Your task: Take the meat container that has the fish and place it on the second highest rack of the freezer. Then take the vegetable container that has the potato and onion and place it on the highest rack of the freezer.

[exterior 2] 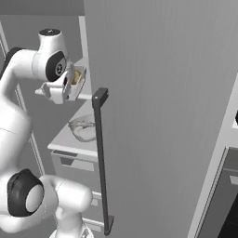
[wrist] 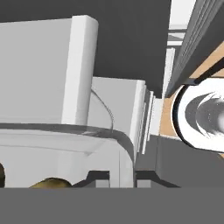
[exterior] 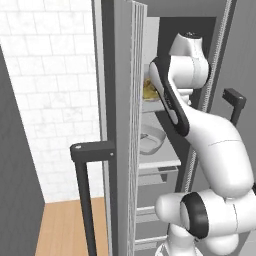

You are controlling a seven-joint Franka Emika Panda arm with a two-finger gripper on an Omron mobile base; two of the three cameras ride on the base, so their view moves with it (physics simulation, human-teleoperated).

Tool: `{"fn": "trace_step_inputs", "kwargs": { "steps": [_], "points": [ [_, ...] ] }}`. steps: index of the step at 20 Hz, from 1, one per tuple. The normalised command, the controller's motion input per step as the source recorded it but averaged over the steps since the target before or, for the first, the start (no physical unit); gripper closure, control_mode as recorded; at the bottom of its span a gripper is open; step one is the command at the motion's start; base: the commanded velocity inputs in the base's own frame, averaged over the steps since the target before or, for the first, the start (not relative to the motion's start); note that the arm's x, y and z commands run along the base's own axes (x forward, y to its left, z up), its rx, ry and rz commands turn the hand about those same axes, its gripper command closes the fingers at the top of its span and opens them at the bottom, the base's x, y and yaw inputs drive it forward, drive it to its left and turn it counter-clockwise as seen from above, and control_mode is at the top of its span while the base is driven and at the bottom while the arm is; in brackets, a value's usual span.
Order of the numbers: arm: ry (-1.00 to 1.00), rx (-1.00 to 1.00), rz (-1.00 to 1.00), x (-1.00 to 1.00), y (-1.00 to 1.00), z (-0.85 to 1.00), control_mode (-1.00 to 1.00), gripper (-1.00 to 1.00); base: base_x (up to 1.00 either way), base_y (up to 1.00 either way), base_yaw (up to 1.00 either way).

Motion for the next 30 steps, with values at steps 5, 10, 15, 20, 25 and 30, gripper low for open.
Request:
{"fn": "trace_step_inputs", "kwargs": {
  "steps": [5,10,15,20,25,30],
  "points": [
    [-0.05,0.00,-0.01,0.96,0.01,-0.03,-1.00,1.00,0.00,0.00,0.00],
    [-0.04,0.00,-0.07,0.98,0.01,-0.05,-1.00,1.00,0.00,0.00,0.00],
    [-0.11,0.00,-0.02,0.34,0.01,-0.03,-1.00,-1.00,0.00,0.00,0.00],
    [-0.22,0.00,0.00,-0.83,0.00,0.41,-1.00,-1.00,0.00,0.00,0.00],
    [-0.26,0.00,0.00,-1.00,0.00,0.20,-1.00,-1.00,0.00,0.00,0.00],
    [-0.21,0.00,0.00,-1.00,0.00,0.00,-1.00,-1.00,0.00,0.00,0.00]
  ]
}}
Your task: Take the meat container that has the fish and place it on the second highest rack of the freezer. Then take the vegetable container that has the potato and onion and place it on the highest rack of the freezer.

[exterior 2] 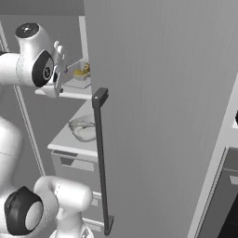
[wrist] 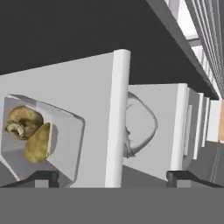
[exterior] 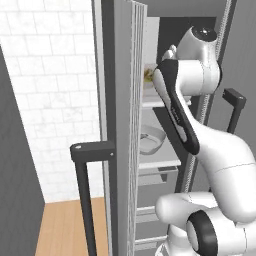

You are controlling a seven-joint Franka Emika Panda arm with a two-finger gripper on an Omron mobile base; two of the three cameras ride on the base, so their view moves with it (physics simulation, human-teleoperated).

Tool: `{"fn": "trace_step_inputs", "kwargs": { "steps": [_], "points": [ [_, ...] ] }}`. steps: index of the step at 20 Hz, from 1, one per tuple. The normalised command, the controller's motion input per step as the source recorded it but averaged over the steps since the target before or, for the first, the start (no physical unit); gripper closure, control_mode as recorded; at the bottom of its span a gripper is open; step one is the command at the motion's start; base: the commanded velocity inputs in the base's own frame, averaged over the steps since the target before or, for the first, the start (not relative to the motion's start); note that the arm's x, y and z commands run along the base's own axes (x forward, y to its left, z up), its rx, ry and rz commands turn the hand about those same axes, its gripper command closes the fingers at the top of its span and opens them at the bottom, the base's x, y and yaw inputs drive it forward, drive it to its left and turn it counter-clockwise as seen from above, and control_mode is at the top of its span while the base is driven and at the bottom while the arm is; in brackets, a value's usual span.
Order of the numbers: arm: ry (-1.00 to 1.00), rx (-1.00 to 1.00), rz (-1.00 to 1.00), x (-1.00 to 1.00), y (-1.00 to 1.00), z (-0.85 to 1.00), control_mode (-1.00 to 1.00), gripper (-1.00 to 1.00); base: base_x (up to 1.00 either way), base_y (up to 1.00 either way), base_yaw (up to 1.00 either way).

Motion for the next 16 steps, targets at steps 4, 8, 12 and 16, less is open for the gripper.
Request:
{"fn": "trace_step_inputs", "kwargs": {
  "steps": [4,8,12,16],
  "points": [
    [-0.13,0.00,-0.03,-1.00,-0.03,0.00,-1.00,-1.00,0.00,0.00,0.00],
    [0.00,0.02,-0.06,-1.00,-0.14,-0.13,-1.00,-1.00,0.00,0.00,0.00],
    [0.00,0.00,-0.07,-1.00,-0.08,-0.42,-1.00,-1.00,0.00,0.00,0.00],
    [0.07,0.00,-0.09,-1.00,-0.03,-0.55,-1.00,-1.00,0.00,0.00,0.00]
  ]
}}
